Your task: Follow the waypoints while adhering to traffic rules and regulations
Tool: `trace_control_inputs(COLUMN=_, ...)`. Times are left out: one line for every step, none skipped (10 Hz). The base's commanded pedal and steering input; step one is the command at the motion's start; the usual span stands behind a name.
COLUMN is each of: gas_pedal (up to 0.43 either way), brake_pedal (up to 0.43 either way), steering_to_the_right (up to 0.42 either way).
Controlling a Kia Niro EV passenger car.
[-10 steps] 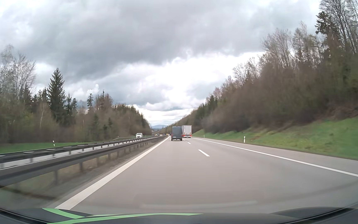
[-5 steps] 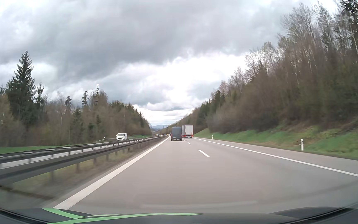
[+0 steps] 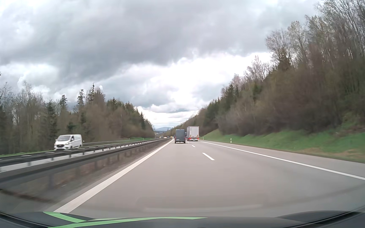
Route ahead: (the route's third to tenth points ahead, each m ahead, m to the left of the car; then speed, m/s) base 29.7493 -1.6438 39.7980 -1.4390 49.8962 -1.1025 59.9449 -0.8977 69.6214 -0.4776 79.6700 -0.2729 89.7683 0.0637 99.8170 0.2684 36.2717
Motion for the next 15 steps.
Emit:
trace_control_inputs(gas_pedal=0.197, brake_pedal=0.000, steering_to_the_right=-0.005)
trace_control_inputs(gas_pedal=0.197, brake_pedal=0.000, steering_to_the_right=-0.005)
trace_control_inputs(gas_pedal=0.197, brake_pedal=0.000, steering_to_the_right=-0.004)
trace_control_inputs(gas_pedal=0.197, brake_pedal=0.000, steering_to_the_right=-0.005)
trace_control_inputs(gas_pedal=0.209, brake_pedal=0.000, steering_to_the_right=-0.005)
trace_control_inputs(gas_pedal=0.209, brake_pedal=0.000, steering_to_the_right=-0.004)
trace_control_inputs(gas_pedal=0.209, brake_pedal=0.000, steering_to_the_right=-0.005)
trace_control_inputs(gas_pedal=0.209, brake_pedal=0.000, steering_to_the_right=-0.004)
trace_control_inputs(gas_pedal=0.209, brake_pedal=0.000, steering_to_the_right=-0.005)
trace_control_inputs(gas_pedal=0.209, brake_pedal=0.000, steering_to_the_right=-0.005)
trace_control_inputs(gas_pedal=0.209, brake_pedal=0.000, steering_to_the_right=-0.005)
trace_control_inputs(gas_pedal=0.209, brake_pedal=0.000, steering_to_the_right=-0.004)
trace_control_inputs(gas_pedal=0.220, brake_pedal=0.000, steering_to_the_right=-0.004)
trace_control_inputs(gas_pedal=0.220, brake_pedal=0.000, steering_to_the_right=-0.004)
trace_control_inputs(gas_pedal=0.220, brake_pedal=0.000, steering_to_the_right=-0.004)
